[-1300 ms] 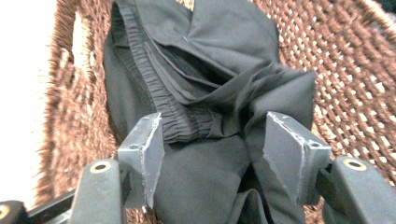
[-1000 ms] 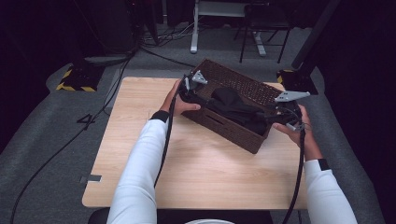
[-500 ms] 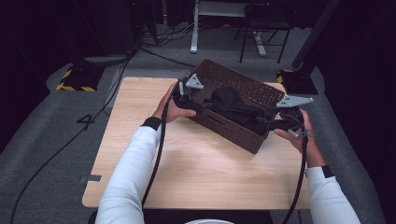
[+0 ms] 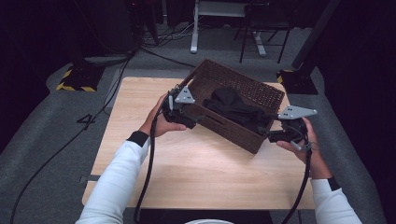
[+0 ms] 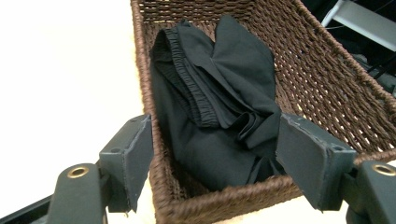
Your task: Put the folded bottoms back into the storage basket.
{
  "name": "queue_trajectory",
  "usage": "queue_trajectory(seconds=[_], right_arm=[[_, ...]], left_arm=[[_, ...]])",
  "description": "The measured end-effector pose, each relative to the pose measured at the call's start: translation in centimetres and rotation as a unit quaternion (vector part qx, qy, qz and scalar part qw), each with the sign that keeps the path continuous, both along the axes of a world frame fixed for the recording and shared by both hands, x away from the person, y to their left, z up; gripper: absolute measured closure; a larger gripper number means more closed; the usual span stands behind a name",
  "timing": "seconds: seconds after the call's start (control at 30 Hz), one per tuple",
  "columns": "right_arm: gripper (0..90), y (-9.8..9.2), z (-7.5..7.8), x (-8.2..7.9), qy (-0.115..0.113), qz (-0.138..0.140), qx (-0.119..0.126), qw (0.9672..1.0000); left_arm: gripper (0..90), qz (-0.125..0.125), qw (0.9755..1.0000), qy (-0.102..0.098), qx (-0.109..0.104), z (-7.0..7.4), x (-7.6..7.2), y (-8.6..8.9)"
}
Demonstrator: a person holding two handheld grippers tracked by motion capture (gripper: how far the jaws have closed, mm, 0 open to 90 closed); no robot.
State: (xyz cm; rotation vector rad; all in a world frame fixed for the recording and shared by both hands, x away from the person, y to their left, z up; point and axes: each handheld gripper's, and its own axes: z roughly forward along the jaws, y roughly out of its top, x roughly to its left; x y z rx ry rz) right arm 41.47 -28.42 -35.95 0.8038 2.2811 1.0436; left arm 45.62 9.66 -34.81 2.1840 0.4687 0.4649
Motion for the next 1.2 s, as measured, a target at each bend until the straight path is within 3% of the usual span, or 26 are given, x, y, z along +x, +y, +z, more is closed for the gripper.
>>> queue_trajectory(seconds=[0.4, 0.73, 1.2], right_arm=[[28.9, -0.2, -1.2, -2.6, -0.008, 0.007, -0.002, 0.9999], [28.3, -1.0, -2.1, -4.8, -0.018, 0.013, -0.002, 0.9998], [27.8, -2.9, -5.6, -6.4, 0.000, -0.003, -0.005, 1.0000]], left_arm=[[19.3, -0.008, 0.9998, -0.007, 0.014, -1.3, -3.4, 0.8], [19.6, 0.021, 0.9995, 0.003, 0.021, -3.2, -5.1, 2.3], [18.3, 0.061, 0.9972, 0.016, 0.039, -6.3, -7.5, 5.3]])
